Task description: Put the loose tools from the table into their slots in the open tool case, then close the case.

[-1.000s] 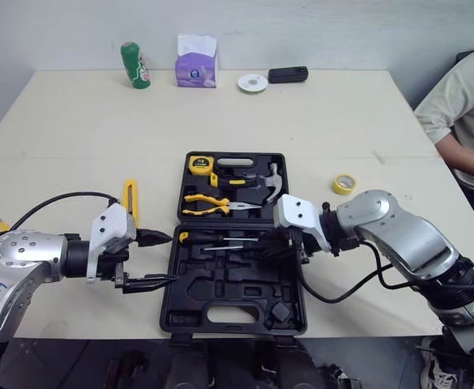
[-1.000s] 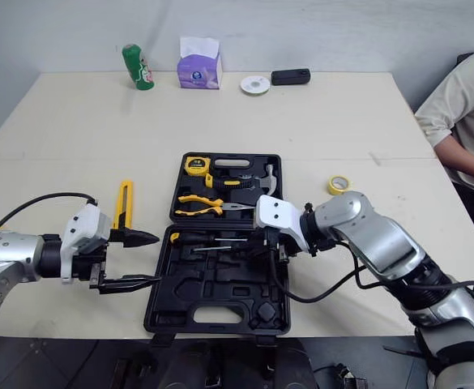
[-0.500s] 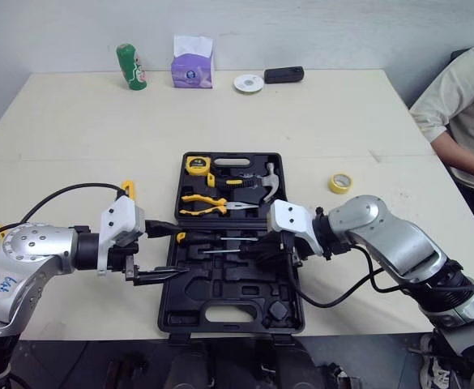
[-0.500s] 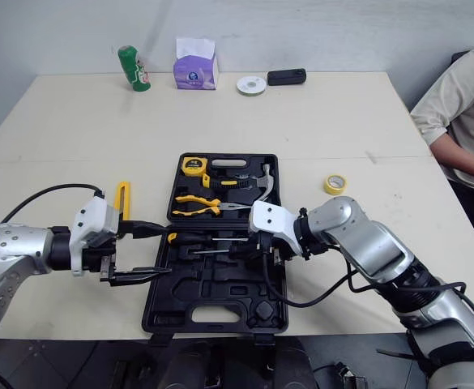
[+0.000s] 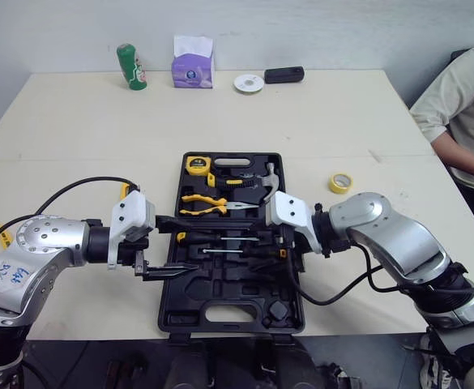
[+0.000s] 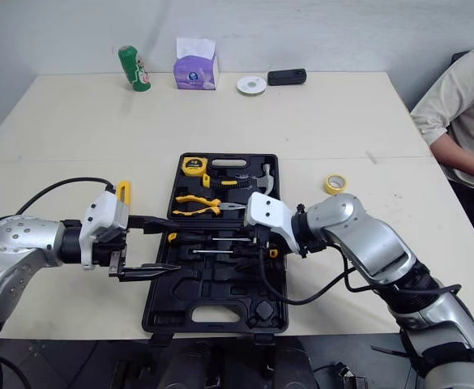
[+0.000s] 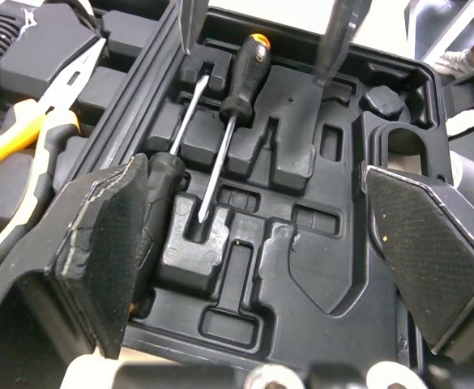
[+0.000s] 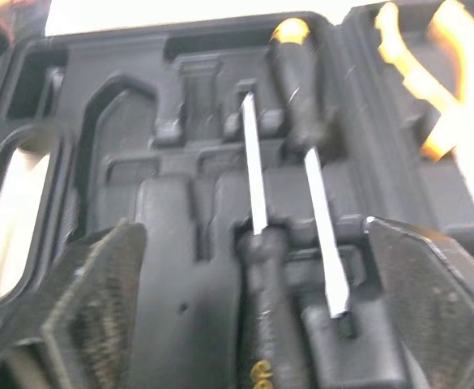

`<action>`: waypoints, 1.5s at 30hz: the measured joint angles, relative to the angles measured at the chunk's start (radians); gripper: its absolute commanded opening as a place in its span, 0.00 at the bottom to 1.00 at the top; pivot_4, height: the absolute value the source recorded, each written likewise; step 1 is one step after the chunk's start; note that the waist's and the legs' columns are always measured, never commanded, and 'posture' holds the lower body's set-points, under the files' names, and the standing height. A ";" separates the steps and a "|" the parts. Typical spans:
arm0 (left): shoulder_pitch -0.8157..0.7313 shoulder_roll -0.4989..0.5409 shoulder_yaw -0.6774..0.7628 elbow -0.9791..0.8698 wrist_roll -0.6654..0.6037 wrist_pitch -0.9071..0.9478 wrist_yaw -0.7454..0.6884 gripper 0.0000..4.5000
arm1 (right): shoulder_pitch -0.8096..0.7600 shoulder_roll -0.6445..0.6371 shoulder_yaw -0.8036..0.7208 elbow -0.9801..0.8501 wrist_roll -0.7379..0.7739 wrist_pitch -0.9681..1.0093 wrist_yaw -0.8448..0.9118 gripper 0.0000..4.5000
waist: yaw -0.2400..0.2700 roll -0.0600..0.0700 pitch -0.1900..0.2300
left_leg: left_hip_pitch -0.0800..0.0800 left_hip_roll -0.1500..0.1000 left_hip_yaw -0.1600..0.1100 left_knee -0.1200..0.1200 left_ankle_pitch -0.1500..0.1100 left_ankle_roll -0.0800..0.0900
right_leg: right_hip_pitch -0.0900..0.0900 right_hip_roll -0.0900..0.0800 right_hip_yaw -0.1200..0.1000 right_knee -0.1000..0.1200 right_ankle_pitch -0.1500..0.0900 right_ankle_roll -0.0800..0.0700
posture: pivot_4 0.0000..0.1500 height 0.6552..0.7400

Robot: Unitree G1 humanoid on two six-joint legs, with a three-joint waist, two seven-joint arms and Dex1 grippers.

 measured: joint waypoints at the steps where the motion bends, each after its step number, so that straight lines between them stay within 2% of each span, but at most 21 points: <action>1: -0.005 -0.004 -0.004 0.005 0.000 0.000 0.000 1.00 | 0.017 0.019 -0.011 0.012 0.007 -0.025 0.002 0.93 | 0.000 0.000 0.000 | 0.000 0.000 0.000 0.000 0.000 0.000 | 0.000 0.000 0.000 0.000 0.000 0.000 | 1.00 0.83; 4: -0.016 -0.018 -0.025 0.013 0.000 0.001 0.000 1.00 | 0.082 0.085 -0.040 0.088 0.029 -0.144 0.023 0.74 | 0.000 0.000 0.000 | 0.000 0.000 0.000 0.000 0.000 0.000 | 0.000 0.000 0.000 0.001 0.000 0.000 | 1.00 0.83; 5: -0.017 -0.021 -0.027 0.012 0.000 0.001 0.000 1.00 | 0.088 0.090 -0.042 0.099 0.030 -0.156 0.024 0.70 | -0.001 0.000 0.000 | 0.000 0.000 0.000 0.000 0.000 0.000 | 0.001 0.000 0.000 0.001 0.000 0.000 | 1.00 0.83; 6: -0.017 -0.025 -0.031 0.012 0.000 0.001 0.000 1.00 | 0.098 0.096 -0.048 0.126 0.030 -0.186 0.030 0.55 | -0.002 0.000 0.000 | 0.000 -0.001 0.001 0.000 0.000 0.001 | 0.000 0.000 0.000 0.003 0.000 0.000 | 1.00 0.83; 7: -0.017 -0.027 -0.033 0.012 0.000 0.002 0.000 1.00 | 0.111 0.110 -0.073 0.167 0.032 -0.231 0.037 0.52 | -0.001 0.000 0.000 | 0.001 -0.001 0.001 0.000 0.000 0.001 | 0.001 0.000 0.000 0.002 0.000 0.000 | 1.00 0.83; 11: -0.018 -0.027 -0.033 0.012 0.000 0.003 -0.005 1.00 | 0.154 0.116 -0.091 0.235 0.030 -0.298 0.059 0.08 | -0.001 0.000 0.000 | 0.001 -0.001 0.001 0.000 0.000 0.001 | 0.001 0.000 0.000 0.003 0.000 0.000 | 1.00 0.83; 12: -0.021 -0.027 -0.034 0.012 0.000 0.003 -0.007 1.00 | 0.161 0.117 -0.088 0.236 0.025 -0.308 0.062 0.01 | -0.002 0.000 0.000 | 0.001 -0.001 0.001 0.000 0.000 0.001 | 0.001 0.000 0.000 0.003 0.000 0.000 | 1.00 0.83; 19: -0.044 -0.027 -0.043 0.022 0.001 0.000 -0.025 1.00 | 0.152 0.131 -0.048 0.268 -0.055 -0.363 0.045 0.01 | -0.003 0.000 0.000 | 0.003 0.000 0.001 0.000 0.001 -0.001 | 0.002 0.000 0.001 0.002 0.000 0.000 | 1.00 0.83; 25: -0.049 -0.031 -0.066 0.028 0.004 -0.011 -0.033 1.00 | 0.098 0.087 0.043 0.235 -0.143 -0.318 0.038 0.01 | -0.002 -0.002 -0.007 | 0.007 0.000 0.000 0.000 0.001 -0.001 | 0.005 0.000 0.002 0.003 0.000 0.000 | 1.00 0.83; 29: -0.049 -0.039 -0.072 0.031 0.009 -0.022 -0.033 1.00 | 0.110 0.086 0.067 0.206 -0.173 -0.296 -0.004 0.01 | 0.000 -0.005 -0.018 | 0.018 0.001 -0.001 -0.001 -0.002 0.000 | 0.015 -0.001 0.002 0.000 -0.001 -0.001 | 1.00 0.83; 31: -0.048 -0.039 -0.072 0.031 0.010 -0.026 -0.032 1.00 | 0.129 0.088 0.062 0.190 -0.171 -0.288 -0.026 0.01 | 0.000 -0.004 -0.021 | 0.022 0.002 -0.002 -0.002 -0.010 -0.001 | 0.020 0.000 0.001 -0.002 -0.001 -0.002 | 1.00 0.83; 35: -0.016 -0.060 -0.057 0.068 0.035 -0.059 0.005 1.00 | 0.185 0.145 -0.024 0.149 -0.109 -0.209 -0.089 0.01 | -0.002 0.000 -0.019 | 0.019 0.002 -0.001 -0.002 -0.009 0.000 | 0.017 0.000 0.002 -0.001 -0.001 -0.002 | 1.00 0.83; 38: 0.046 -0.084 -0.003 0.107 0.074 -0.091 0.075 1.00 | 0.201 0.111 -0.112 0.114 -0.061 -0.114 -0.124 0.01 | 0.000 0.001 -0.017 | 0.014 0.002 -0.001 -0.002 -0.003 -0.002 | 0.012 0.000 0.001 0.000 -0.001 -0.002 | 1.00 0.83; 39: 0.070 -0.086 0.029 0.110 0.076 -0.090 0.098 1.00 | 0.203 0.088 -0.155 0.106 -0.040 -0.078 -0.130 0.15 | 0.000 0.001 -0.017 | 0.010 0.002 -0.001 -0.001 -0.003 -0.001 | 0.007 0.000 0.001 0.001 -0.001 -0.002 | 1.00 0.83; 41: 0.169 -0.119 0.173 0.099 0.048 -0.063 0.168 1.00 | 0.229 0.019 -0.317 0.068 0.053 0.010 -0.132 0.31 | 0.001 0.002 -0.017 | 0.002 0.002 -0.001 -0.001 -0.002 -0.001 | 0.001 -0.001 0.001 0.002 -0.001 -0.002 | 1.00 0.83; 45: 0.363 -0.156 0.358 0.089 0.031 -0.049 0.224 1.00 | 0.282 -0.091 -0.533 0.069 0.117 0.043 -0.134 0.79 | -0.001 0.002 -0.017 | 0.002 0.002 -0.001 -0.003 -0.003 0.000 | 0.002 0.000 -0.001 -0.003 -0.001 -0.002 | 1.00 0.83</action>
